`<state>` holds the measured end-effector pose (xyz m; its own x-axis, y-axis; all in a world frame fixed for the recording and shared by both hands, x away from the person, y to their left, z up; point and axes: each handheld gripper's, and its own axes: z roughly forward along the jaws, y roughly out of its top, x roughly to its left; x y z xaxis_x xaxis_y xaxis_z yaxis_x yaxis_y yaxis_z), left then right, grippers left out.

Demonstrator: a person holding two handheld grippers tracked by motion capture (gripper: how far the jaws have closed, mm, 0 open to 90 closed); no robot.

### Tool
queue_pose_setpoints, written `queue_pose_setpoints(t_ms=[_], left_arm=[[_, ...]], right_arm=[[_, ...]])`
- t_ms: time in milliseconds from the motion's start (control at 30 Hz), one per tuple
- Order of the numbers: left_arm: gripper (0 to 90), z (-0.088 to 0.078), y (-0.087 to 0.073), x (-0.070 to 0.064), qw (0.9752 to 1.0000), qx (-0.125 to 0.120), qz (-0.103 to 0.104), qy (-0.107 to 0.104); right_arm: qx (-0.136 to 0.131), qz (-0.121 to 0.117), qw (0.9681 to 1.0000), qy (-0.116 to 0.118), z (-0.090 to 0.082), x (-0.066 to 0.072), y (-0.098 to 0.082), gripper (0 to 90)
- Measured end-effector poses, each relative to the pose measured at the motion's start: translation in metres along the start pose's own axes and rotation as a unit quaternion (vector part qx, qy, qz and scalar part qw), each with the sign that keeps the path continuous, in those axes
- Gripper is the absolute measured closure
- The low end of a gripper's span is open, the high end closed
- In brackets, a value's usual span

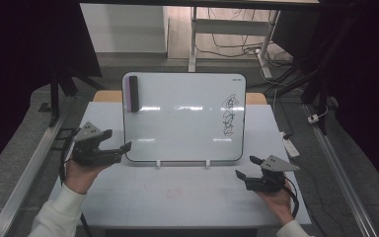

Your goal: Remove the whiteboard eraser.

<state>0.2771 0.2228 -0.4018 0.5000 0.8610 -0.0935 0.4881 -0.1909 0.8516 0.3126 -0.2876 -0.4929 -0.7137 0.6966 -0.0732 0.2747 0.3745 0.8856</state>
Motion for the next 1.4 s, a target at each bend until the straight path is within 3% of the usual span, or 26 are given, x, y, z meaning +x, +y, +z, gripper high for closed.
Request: queue_pose_setpoints(t_ms=[133, 733, 1033, 1200, 1400], left_arm=[[20.0, 0.005, 0.013, 0.004, 1.0, -0.002, -0.009, -0.004], [24.9, 0.039, 0.07, 0.024, 0.9988, -0.01, -0.019, 0.043], [31.5, 0.058, 0.103, 0.036, 0.9959, -0.022, -0.032, 0.082], [34.5, 0.065, 0.11, 0.041, 0.995, -0.021, -0.046, 0.086], [39.7, 0.074, 0.116, 0.045, 0.9926, -0.016, -0.049, 0.11]], right_arm=[[0.002, 0.002, 1.0, 0.0, 0.001, 0.0, -0.001, 21.9], [0.011, 0.001, 0.9999, 0.0, 0.005, 0.001, -0.003, 22.0], [0.013, 0.003, 0.9999, 0.001, 0.006, 0.0, -0.005, 22.1], [0.015, 0.004, 0.9999, 0.002, 0.007, 0.001, -0.005, 22.0], [0.015, 0.005, 0.9999, 0.001, 0.007, 0.0, -0.005, 22.1]])
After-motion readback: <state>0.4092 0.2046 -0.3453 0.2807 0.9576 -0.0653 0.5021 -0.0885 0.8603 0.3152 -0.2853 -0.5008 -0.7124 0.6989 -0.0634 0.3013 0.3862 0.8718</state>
